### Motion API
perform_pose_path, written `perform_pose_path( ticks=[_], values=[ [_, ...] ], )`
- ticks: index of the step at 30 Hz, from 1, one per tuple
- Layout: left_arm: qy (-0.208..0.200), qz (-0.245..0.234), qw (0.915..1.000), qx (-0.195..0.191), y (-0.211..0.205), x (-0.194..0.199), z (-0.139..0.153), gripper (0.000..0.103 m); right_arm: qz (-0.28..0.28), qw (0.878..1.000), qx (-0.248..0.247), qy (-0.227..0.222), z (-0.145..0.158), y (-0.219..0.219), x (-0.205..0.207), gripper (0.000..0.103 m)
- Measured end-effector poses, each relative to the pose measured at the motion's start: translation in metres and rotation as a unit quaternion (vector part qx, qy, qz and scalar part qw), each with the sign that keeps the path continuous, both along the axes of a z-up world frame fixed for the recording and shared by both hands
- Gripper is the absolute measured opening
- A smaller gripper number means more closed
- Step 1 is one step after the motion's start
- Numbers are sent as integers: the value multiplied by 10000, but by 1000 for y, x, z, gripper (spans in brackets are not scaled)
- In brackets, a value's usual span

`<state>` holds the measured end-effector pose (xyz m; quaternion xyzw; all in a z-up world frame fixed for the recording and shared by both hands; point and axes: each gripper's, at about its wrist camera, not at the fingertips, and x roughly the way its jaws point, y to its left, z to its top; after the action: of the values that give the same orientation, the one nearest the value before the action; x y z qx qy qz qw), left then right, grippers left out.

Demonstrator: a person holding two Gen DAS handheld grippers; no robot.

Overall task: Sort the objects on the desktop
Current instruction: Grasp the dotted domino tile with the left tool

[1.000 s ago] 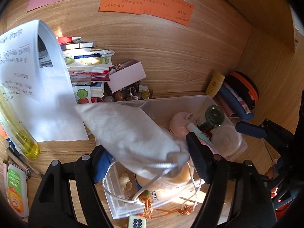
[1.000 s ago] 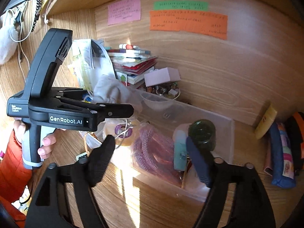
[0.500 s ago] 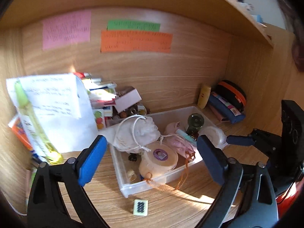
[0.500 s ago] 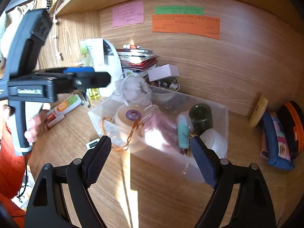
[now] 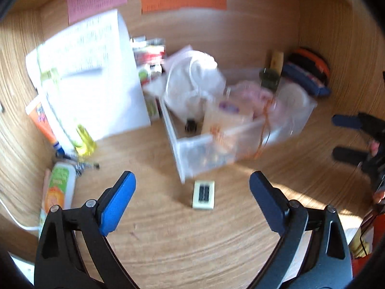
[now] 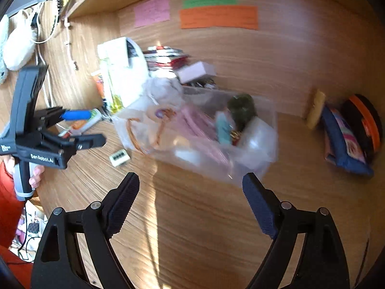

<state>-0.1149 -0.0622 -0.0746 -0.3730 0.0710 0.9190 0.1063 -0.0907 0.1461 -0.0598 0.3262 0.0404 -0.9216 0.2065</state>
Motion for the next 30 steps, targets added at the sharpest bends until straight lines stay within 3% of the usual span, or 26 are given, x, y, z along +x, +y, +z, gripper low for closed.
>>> perform_pose_path(
  ticks=[8,14,18,24,30],
  values=[
    [-409,-34,9991,-58,7,-8,-32,73,-610,9970,-62,-468,-28,45,-3,86],
    [-734,-71,9970,-248,16,-20,-50,60,-994,9907,-555,-745,-35,88,7,86],
    [-765,-72,9969,-158,16,-24,-51,53,-1309,9858,-754,-734,-33,112,18,86],
    [-742,-201,9970,10,19,-21,-52,24,-1643,9795,-910,-726,-32,134,28,86],
    [-631,-433,9970,-101,27,-5,-53,24,-1601,9808,-773,-805,-39,118,25,86]
  ],
)
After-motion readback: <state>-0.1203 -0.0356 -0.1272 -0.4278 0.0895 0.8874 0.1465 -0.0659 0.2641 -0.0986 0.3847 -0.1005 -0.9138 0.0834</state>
